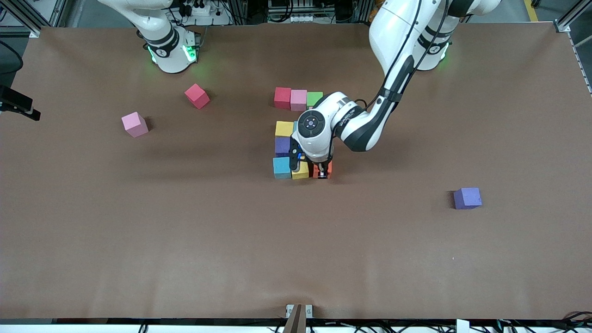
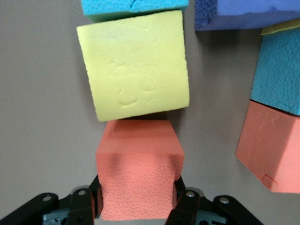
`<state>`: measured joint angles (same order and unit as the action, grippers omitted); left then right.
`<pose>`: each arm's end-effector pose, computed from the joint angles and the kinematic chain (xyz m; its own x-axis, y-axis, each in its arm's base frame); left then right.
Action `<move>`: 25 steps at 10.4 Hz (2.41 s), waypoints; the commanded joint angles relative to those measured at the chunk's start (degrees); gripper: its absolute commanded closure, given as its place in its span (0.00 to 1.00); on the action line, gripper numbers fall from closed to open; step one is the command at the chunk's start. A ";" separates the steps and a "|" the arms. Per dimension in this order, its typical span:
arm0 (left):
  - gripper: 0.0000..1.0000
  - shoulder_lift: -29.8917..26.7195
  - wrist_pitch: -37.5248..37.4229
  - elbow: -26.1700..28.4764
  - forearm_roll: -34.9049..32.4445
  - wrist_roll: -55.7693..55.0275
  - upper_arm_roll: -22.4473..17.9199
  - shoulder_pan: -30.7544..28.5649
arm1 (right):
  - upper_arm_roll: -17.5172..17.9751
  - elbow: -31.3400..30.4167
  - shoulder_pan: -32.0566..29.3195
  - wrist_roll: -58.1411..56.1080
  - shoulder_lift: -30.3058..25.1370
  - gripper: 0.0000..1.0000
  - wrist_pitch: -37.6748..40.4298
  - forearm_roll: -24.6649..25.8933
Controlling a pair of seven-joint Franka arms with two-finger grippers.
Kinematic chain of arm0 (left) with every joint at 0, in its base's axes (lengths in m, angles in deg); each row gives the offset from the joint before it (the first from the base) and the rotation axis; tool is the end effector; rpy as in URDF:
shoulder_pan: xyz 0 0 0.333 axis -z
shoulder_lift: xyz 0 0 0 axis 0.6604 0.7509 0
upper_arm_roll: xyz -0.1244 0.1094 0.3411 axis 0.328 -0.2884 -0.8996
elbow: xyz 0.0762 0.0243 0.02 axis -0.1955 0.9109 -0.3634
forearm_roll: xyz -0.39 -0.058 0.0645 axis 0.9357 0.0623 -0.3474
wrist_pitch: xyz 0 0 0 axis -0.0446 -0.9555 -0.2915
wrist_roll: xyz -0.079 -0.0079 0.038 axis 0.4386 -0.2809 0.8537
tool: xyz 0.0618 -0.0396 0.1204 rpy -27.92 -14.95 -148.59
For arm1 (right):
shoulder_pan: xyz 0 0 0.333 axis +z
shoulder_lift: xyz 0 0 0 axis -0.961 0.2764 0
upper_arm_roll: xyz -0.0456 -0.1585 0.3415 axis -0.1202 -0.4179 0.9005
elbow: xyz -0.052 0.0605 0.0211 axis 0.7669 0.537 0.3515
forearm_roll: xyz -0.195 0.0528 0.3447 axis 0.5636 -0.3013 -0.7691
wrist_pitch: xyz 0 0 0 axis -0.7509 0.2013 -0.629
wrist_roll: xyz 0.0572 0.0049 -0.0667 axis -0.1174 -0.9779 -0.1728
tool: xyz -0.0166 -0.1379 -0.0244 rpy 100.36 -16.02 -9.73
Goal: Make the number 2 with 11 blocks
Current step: 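Lower the orange block beside the yellow block with the left gripper, then open the left gripper to release the orange block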
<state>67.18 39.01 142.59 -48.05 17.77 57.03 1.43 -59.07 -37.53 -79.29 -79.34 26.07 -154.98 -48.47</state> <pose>0.5374 -0.4962 0.2195 -0.0318 -0.9876 -0.1535 -0.9992 0.0277 0.0293 0.5470 -0.0956 0.6605 0.9986 0.0423 -0.0311 0.0410 -0.9983 -0.0426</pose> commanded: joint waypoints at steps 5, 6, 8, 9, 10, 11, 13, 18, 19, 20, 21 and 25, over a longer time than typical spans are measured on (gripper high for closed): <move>0.49 1.87 -1.22 -2.99 2.22 1.31 -1.97 2.41 | 0.38 0.18 -0.46 0.37 -0.39 0.00 0.65 0.08; 0.49 1.96 -1.22 -3.34 2.22 1.31 -1.97 2.42 | 0.38 0.18 -0.46 0.37 -0.39 0.00 0.65 0.08; 0.49 2.23 -1.22 -3.69 2.22 1.31 -1.97 2.68 | 0.38 0.18 -0.37 0.37 -0.39 0.00 0.65 0.08; 0.49 2.49 -1.31 -3.78 2.22 1.31 -1.97 2.77 | 0.38 0.18 -0.37 0.37 -0.39 0.00 0.65 0.08; 0.49 2.75 -1.22 -3.78 2.13 1.13 -1.97 2.85 | 0.38 0.18 -0.37 0.37 -0.22 0.00 0.56 0.08; 0.48 2.84 -1.22 -3.87 2.13 1.05 -1.97 2.86 | 0.38 0.18 -0.37 0.37 -0.21 0.00 0.56 0.08; 0.44 3.37 -1.22 -3.87 2.04 0.78 -2.05 3.64 | 0.38 0.18 -0.37 0.37 -0.21 0.00 0.56 0.08; 0.00 3.37 -1.05 -3.87 1.51 1.04 -2.58 3.82 | 0.47 0.18 -0.37 0.37 -0.21 0.00 0.56 0.08; 0.00 3.20 -1.05 -3.78 1.51 1.13 -2.84 3.82 | 0.47 0.18 -0.37 0.37 -0.21 0.00 0.56 0.08; 0.00 2.85 -1.05 -3.78 1.51 1.13 -2.84 3.82 | 0.38 0.18 -0.37 0.37 -0.21 0.00 0.56 0.08; 0.00 2.32 -1.13 -3.78 1.43 0.96 -3.02 3.82 | 0.47 0.18 -0.37 0.37 -0.21 0.00 0.56 0.08; 0.00 -2.24 -5.70 -2.38 1.42 3.06 -3.99 3.91 | 0.47 0.18 -0.37 0.37 -0.21 0.00 0.56 0.08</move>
<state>67.87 35.70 139.02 -47.72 19.02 54.04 4.52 -59.03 -37.53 -79.29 -79.34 26.08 -154.93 -48.48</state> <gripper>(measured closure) 0.000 0.000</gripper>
